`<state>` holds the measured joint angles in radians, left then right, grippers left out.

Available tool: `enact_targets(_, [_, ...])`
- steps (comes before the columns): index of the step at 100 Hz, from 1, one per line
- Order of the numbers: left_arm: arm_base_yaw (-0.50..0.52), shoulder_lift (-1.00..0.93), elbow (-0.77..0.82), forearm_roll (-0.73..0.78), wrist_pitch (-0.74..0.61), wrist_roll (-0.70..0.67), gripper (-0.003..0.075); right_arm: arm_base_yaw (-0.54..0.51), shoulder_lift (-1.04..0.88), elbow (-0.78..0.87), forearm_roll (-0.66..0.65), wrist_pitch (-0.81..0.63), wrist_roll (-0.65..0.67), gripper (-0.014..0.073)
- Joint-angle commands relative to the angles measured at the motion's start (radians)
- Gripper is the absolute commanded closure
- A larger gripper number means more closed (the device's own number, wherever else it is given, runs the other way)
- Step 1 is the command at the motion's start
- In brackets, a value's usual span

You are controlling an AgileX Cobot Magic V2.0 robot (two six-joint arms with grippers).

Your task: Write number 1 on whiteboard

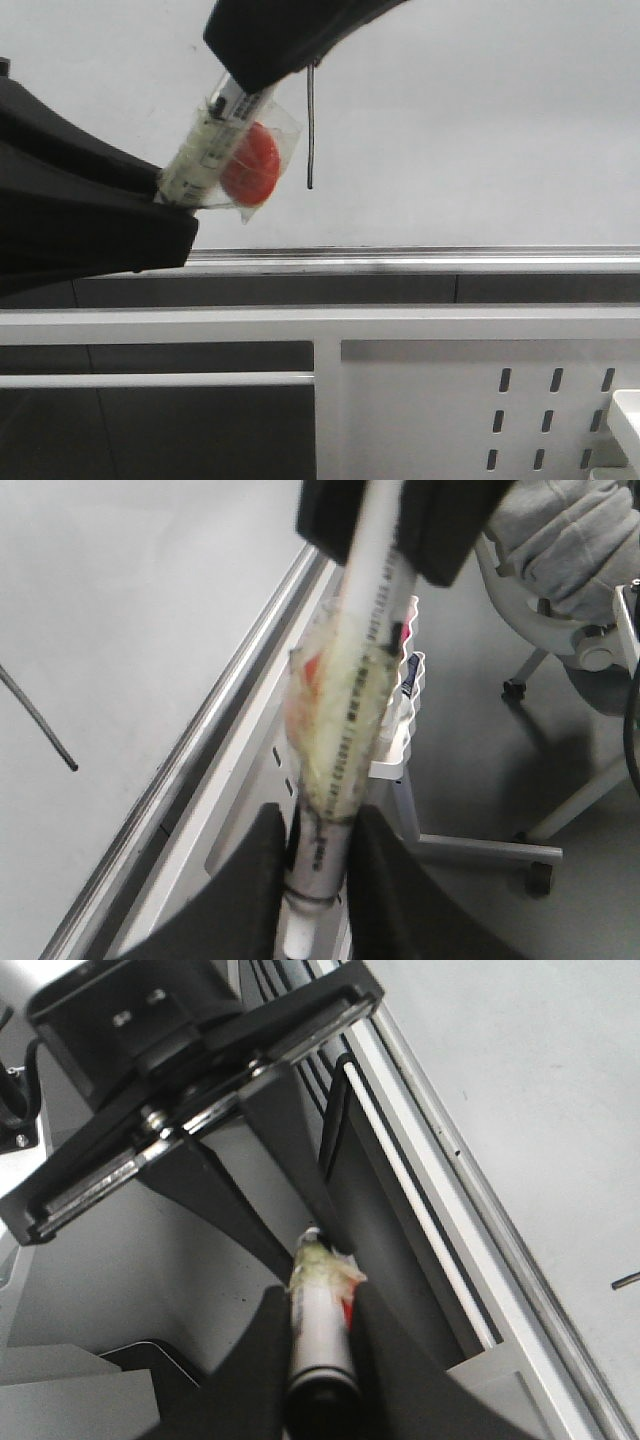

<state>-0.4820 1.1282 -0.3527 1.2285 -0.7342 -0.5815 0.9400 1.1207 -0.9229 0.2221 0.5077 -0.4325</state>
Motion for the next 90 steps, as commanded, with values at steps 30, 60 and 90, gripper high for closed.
enact_targets(30, [-0.008,-0.01,-0.03,-0.041,-0.064,-0.059,0.074,0.003,-0.013,-0.037,0.007,-0.069,0.0,0.0592])
enact_targets(60, [-0.008,-0.01,-0.026,-0.283,0.0,-0.063,0.074,-0.086,-0.088,-0.079,-0.009,-0.018,0.0,0.0173])
enact_targets(90, [-0.008,0.017,0.026,-0.858,0.013,0.099,0.074,-0.199,-0.248,-0.079,-0.009,0.038,0.0,0.0247])
